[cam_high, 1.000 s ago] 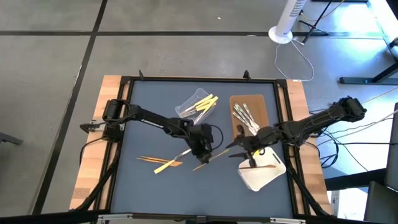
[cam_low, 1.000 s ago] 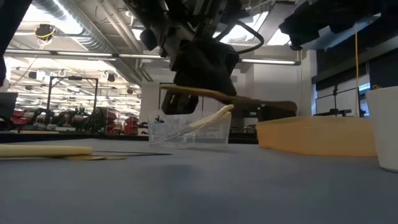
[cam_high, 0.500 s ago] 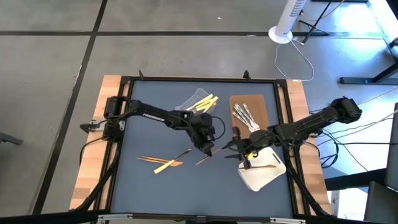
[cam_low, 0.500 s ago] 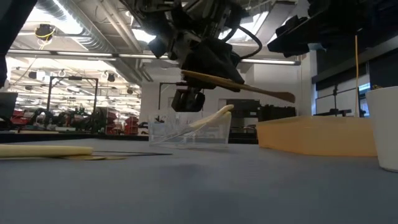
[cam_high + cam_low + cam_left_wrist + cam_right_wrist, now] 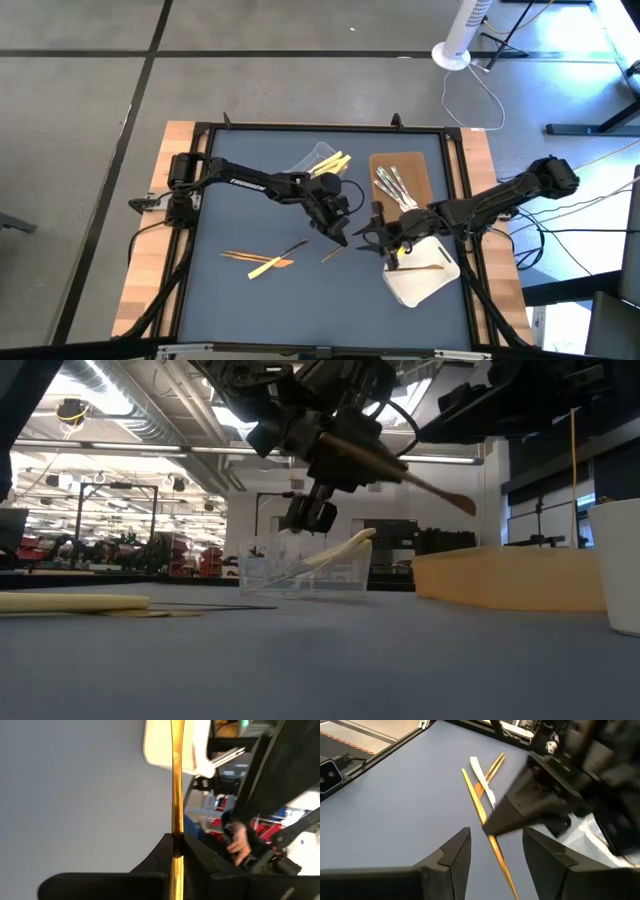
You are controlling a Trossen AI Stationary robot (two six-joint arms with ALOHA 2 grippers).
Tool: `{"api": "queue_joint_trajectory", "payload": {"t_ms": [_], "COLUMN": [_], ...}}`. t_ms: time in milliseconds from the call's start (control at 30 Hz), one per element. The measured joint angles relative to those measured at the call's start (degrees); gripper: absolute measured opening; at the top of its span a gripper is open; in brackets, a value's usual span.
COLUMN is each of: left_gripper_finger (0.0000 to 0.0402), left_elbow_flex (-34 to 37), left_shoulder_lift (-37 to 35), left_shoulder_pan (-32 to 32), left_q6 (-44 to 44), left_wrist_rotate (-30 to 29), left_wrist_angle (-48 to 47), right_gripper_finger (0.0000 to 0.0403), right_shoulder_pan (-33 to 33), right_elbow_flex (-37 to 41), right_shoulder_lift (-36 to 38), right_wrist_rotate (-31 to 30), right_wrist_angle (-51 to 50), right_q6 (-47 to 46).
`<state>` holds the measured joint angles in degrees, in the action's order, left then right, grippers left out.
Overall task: Sort silverware by color (type)
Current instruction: Put the gold knife into the white bin
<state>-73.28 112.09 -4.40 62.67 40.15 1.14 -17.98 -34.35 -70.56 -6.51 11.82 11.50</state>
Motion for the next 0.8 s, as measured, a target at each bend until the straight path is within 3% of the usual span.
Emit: {"api": "queue_joint_trajectory", "payload": {"t_ms": [133, 433, 800], "left_gripper_finger": [0.0021, 0.0021, 0.0021], "left_elbow_flex": [0.0, 0.0, 0.0], "left_shoulder_lift": [0.0, 0.0, 0.0], "left_shoulder_pan": [0.0, 0.1, 0.1], "left_q6": [2.6, 2.8, 3.2], "left_wrist_rotate": [0.1, 1.4, 2.2], "left_wrist_angle": [2.8, 3.0, 4.6], "right_gripper_finger": [0.0168, 0.0168, 0.0168], "right_shoulder_pan": [0.0, 0.0, 0.0], "right_elbow_flex": [-3.5, -13.8, -14.5], "right_shoulder_lift": [-3.1, -8.3, -8.5], "right_wrist_rotate": [-0.1, -2.6, -3.4], "right_wrist_angle": [-1.4, -20.2, -21.1], "right_q6": [2.5, 3.9, 2.8]}}
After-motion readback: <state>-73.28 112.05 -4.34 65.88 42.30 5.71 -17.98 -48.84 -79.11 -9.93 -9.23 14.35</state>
